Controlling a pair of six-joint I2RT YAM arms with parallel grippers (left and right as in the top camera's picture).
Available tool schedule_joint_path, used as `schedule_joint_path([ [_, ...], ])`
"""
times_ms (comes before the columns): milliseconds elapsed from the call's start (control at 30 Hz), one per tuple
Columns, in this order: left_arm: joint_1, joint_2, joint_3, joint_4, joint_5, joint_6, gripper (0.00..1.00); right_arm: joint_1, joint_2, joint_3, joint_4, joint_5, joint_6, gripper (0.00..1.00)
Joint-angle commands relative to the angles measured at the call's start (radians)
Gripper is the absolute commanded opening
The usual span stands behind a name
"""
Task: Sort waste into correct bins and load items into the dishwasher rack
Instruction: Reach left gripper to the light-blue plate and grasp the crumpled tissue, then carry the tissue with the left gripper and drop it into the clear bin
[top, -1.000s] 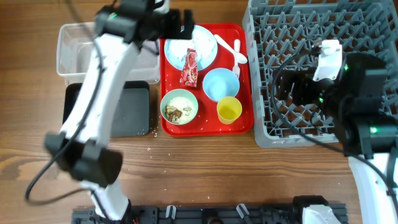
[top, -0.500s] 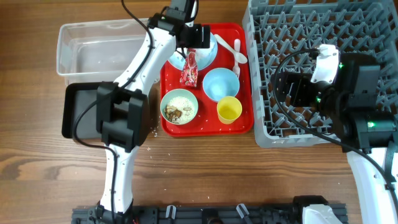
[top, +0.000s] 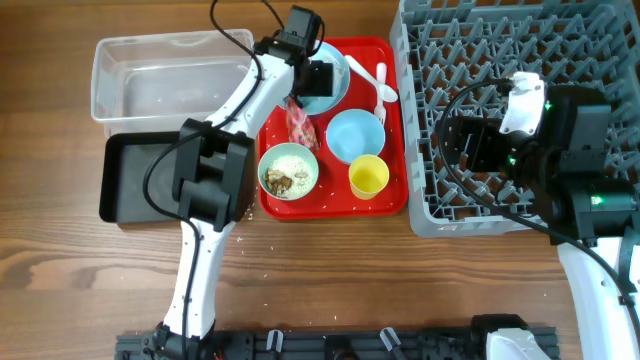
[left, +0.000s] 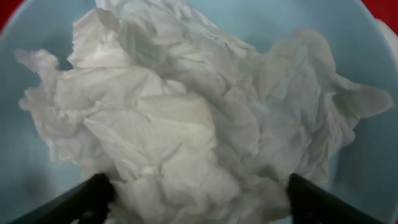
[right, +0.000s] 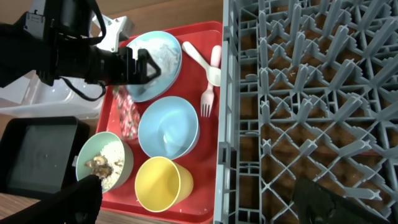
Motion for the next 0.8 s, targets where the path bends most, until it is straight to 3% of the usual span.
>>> schedule_joint_path([
  [0,-0.006,0.060,0.013,0.002,0.011,-0.008,0.50,-0.003,0.013,0.018,0.001,-0.013,0.011,1.00],
  [33,-0.008,0.061,0.013,-0.001,0.011,-0.008,0.32,-0.003,0.016,0.018,0.000,-0.013,0.011,1.00],
  [100,-0.013,0.061,0.013,-0.009,0.011,-0.008,0.07,-0.003,0.025,0.018,-0.004,-0.013,0.011,1.00],
  [133,-0.014,0.061,0.013,-0.010,0.011,-0.008,0.04,-0.003,0.030,0.018,-0.006,-0.013,0.012,1.00],
  [333,-0.016,0.011,0.019,-0.027,0.014,-0.008,0.04,-0.003,0.051,0.018,-0.006,-0.013,0.020,1.00],
  [633,-0.003,-0.362,0.049,-0.166,0.018,-0.009,0.04,-0.003,0.051,0.018,0.002,-0.017,0.026,1.00],
  [767,0.068,-0.483,0.049,-0.282,0.017,-0.008,0.04,-0.003,0.051,0.018,0.002,-0.017,0.026,1.00],
])
